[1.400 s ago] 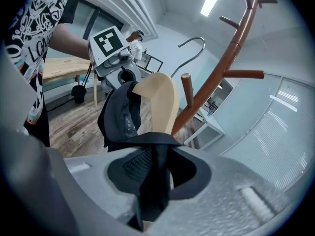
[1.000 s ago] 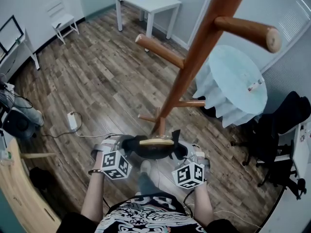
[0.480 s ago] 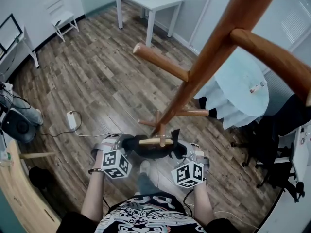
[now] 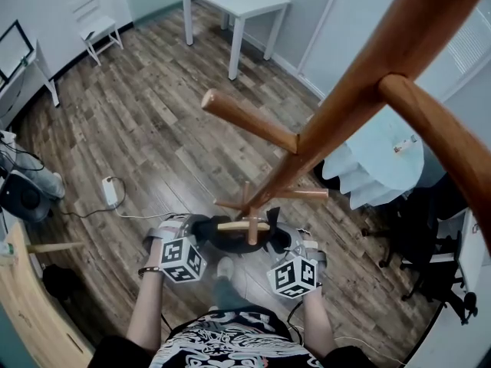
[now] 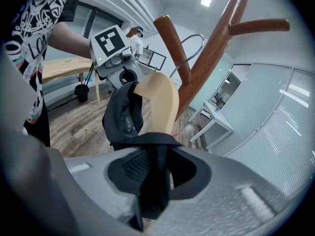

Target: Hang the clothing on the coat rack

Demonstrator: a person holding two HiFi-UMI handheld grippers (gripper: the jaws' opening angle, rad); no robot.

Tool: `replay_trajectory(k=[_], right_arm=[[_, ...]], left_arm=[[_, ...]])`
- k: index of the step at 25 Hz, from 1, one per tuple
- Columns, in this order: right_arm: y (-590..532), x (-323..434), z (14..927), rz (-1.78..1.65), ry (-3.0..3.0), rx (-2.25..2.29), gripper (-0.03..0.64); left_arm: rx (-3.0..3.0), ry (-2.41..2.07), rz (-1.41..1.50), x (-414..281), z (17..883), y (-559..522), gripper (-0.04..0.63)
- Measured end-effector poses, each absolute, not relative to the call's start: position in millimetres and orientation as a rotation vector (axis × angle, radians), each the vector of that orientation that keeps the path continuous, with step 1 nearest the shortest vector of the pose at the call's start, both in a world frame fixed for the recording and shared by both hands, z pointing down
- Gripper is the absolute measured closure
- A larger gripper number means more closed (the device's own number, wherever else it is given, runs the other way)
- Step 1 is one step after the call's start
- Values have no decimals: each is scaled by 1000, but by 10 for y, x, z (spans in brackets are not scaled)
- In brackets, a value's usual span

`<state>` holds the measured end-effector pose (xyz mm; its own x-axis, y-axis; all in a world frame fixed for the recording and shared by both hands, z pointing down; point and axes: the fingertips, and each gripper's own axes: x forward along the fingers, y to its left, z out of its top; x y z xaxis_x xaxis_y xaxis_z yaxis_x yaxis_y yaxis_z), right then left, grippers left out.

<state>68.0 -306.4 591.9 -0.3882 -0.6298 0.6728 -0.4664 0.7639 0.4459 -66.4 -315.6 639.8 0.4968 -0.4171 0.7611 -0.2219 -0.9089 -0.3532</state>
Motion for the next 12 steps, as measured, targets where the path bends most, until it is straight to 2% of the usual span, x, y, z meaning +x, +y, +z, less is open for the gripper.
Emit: replay_trajectory(k=[12], right_arm=[[-3204,647,6099,-203,-2056,775,525]], left_arm=[[-2545,530,-1411,-630,6590,-3284,571]])
